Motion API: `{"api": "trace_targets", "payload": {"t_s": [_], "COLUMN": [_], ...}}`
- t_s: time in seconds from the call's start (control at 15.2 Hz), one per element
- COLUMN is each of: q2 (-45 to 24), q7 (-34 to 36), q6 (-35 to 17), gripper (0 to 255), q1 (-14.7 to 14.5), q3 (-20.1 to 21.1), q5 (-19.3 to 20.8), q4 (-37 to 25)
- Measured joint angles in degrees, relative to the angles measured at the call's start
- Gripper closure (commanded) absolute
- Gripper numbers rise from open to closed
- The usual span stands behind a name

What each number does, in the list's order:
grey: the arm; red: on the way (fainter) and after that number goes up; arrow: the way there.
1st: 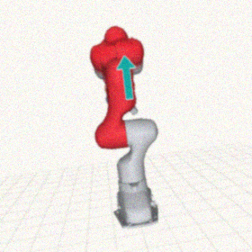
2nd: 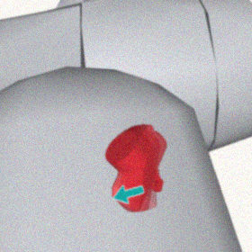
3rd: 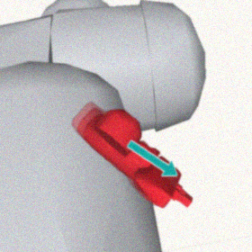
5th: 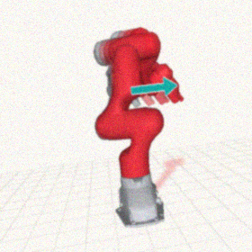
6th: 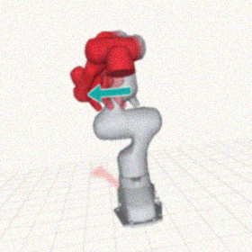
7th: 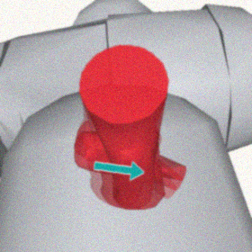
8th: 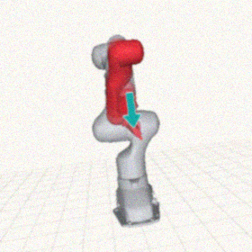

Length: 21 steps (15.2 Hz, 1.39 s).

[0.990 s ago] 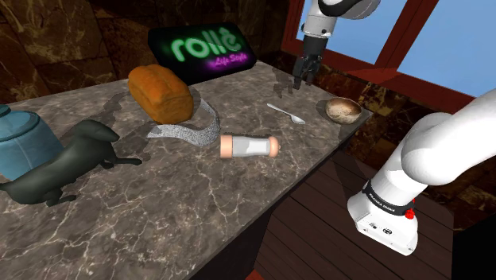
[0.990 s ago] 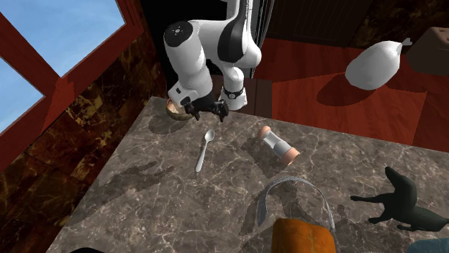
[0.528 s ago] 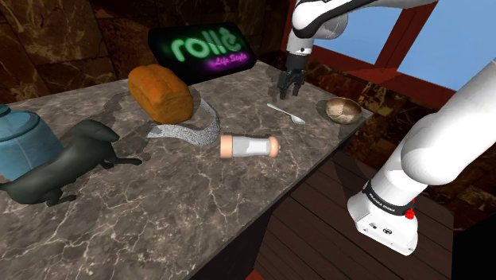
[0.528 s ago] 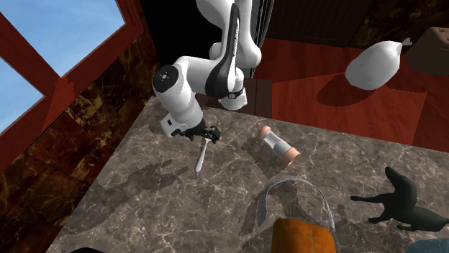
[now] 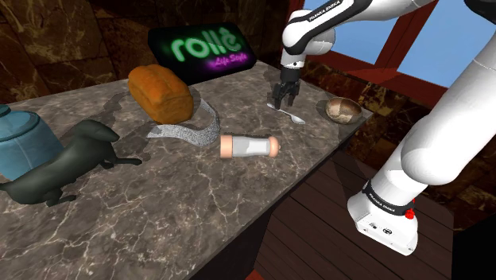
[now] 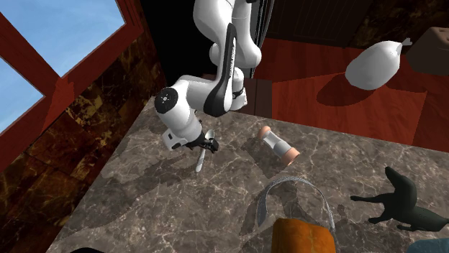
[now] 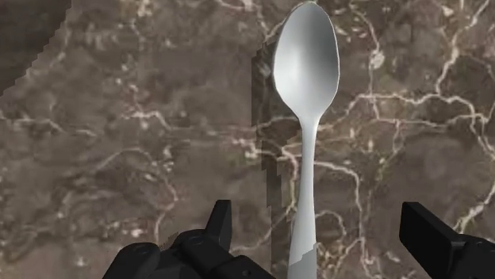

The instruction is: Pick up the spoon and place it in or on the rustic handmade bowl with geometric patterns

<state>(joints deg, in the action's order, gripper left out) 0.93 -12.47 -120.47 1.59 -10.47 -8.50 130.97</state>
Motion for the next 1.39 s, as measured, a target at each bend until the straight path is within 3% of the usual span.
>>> {"api": "trace_targets", "payload": {"t_s": [0.53, 0.59, 1.39], "q2": [-0.92, -0.92, -0.32], "q7": [-0.37, -0.37, -0.14], "q6": [-2.09, -2.09, -1.16], "gripper": [0, 255, 255], "q1": [-0.07, -0.07, -0.06], "q3": [0.06, 0.06, 0.05], "q5": [-0.42, -0.42, -0.19], "q4": [1.19, 1.19, 0.8]}}
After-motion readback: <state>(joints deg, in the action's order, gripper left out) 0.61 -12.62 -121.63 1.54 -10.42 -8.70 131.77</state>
